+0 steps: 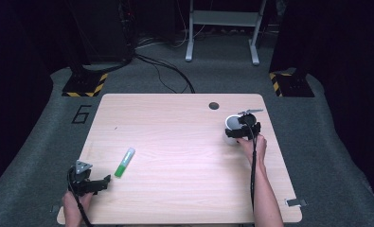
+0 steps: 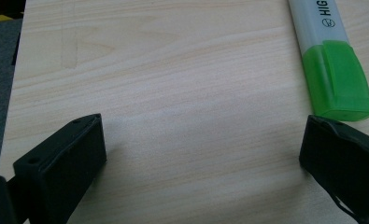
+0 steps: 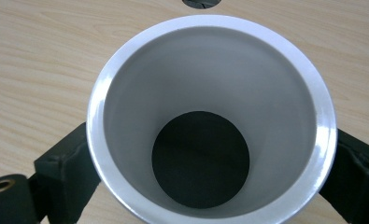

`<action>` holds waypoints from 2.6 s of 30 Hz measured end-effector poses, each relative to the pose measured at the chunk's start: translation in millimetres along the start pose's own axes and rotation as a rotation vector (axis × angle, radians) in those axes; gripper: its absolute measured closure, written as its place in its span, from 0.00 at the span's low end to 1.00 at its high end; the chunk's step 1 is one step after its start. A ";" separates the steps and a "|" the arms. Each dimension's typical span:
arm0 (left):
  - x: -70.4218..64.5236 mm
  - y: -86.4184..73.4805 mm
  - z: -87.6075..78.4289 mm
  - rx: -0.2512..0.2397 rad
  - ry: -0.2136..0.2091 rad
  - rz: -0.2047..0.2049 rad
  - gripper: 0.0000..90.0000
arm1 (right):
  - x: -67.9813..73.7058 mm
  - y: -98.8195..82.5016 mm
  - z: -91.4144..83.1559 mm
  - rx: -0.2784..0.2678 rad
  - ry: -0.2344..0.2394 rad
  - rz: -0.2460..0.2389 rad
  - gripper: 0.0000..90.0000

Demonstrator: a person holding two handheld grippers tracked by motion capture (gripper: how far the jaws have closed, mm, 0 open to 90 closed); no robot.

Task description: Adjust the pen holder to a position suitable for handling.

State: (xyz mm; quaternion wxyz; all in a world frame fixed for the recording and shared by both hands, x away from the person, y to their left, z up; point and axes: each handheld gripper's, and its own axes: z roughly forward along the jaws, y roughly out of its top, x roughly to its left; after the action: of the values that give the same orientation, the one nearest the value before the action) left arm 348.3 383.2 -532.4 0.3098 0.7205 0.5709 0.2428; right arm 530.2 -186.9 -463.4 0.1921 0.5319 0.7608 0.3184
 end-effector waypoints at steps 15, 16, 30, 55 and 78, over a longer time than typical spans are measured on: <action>0.0 0.0 -0.1 0.001 0.000 0.001 0.00 | 19.6 -0.5 1.3 -0.001 0.032 -0.032 0.07; 0.0 0.0 -0.1 0.001 0.000 0.001 0.00 | 19.6 -0.5 1.3 -0.001 0.032 -0.032 0.07; 0.0 0.0 0.0 0.000 0.000 0.001 0.00 | 42.6 1.1 4.8 0.000 0.065 -0.067 0.07; 0.0 0.0 -0.1 0.001 0.000 0.001 0.00 | 82.2 3.7 10.7 0.004 0.129 -0.134 0.07; 0.0 0.0 0.0 0.000 0.000 0.001 0.00 | 122.0 11.3 21.5 0.000 0.186 -0.190 0.07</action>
State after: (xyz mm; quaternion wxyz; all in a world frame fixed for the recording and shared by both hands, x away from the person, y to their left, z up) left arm 348.3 383.2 -532.3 0.3096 0.7207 0.5708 0.2428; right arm 507.6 -64.7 -465.5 0.1502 0.4257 0.8222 0.3466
